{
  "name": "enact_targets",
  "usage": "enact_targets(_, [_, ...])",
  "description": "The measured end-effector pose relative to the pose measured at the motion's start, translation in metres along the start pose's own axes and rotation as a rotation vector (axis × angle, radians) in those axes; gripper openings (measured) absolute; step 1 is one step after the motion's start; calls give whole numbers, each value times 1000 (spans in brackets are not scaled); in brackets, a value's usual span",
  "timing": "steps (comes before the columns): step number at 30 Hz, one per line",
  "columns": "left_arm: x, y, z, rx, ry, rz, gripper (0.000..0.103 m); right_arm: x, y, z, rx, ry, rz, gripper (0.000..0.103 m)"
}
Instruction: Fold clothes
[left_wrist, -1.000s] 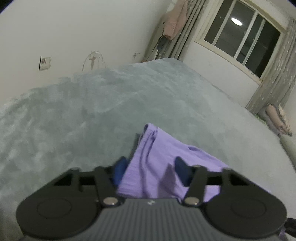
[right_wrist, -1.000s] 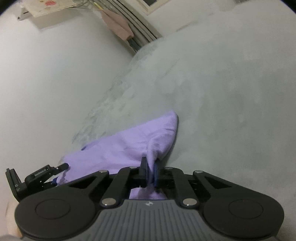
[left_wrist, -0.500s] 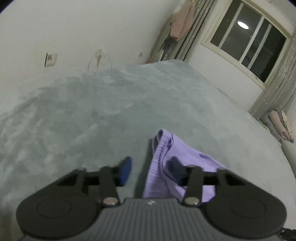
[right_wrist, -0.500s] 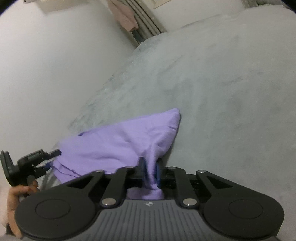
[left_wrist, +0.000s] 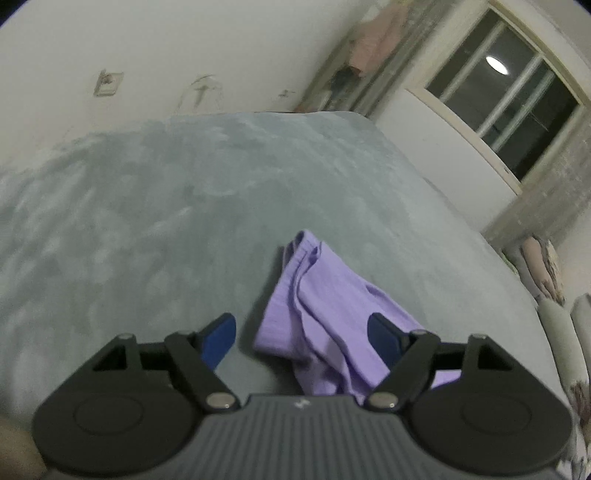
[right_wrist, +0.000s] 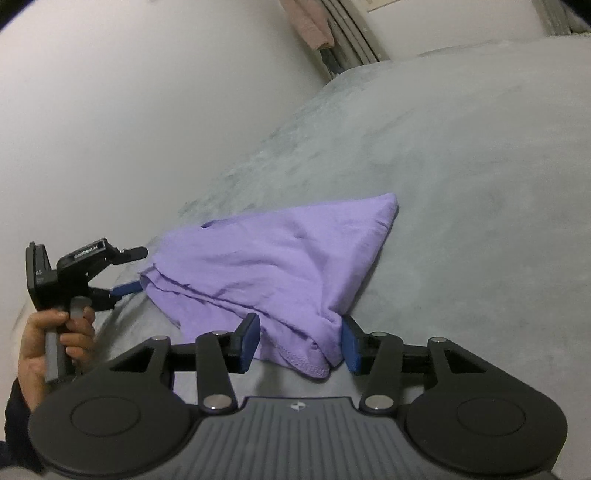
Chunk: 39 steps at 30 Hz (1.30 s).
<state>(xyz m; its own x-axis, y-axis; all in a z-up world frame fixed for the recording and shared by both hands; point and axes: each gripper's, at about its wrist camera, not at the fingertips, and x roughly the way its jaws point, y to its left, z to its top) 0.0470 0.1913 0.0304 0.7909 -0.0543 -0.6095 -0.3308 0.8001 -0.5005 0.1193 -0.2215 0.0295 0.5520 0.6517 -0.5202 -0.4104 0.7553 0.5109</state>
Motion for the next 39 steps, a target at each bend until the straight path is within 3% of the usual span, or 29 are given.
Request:
enact_targets(4, [6, -7, -7, -27, 8, -1, 74, 5, 3, 3, -7, -1, -6, 46])
enact_targets(6, [13, -6, -8, -27, -3, 8, 61, 4, 5, 1, -18, 1, -8, 47])
enact_targets(7, [16, -6, -7, -14, -11, 21, 38, 0, 4, -1, -16, 2, -9, 47])
enact_targets(8, [21, -4, -6, -6, -13, 36, 28, -1, 3, -1, -10, 1, -18, 43])
enact_targets(9, [23, -1, -6, -20, -12, 28, 25, -2, 2, -1, -5, 0, -27, 31])
enact_targets(11, [21, 7, -3, -60, -19, 3, 20, -1, -1, -1, 20, -6, -42, 17])
enact_targets(15, [9, 0, -1, 36, -103, 112, 6, 1, 3, -1, 11, -21, -44, 14])
enact_targets(21, [12, 0, -1, 68, -72, 104, 7, 0, 4, -1, -16, -14, -71, 13])
enact_targets(26, [5, -1, 0, 54, -56, 93, 24, -4, -1, -1, 11, -8, -57, 18])
enact_targets(32, [12, -2, -1, 34, -33, 83, 28, -3, 2, -1, -20, 5, -75, 20])
enact_targets(39, [20, 1, 0, 37, -49, 100, 19, -6, 3, -2, -37, 10, -85, 21])
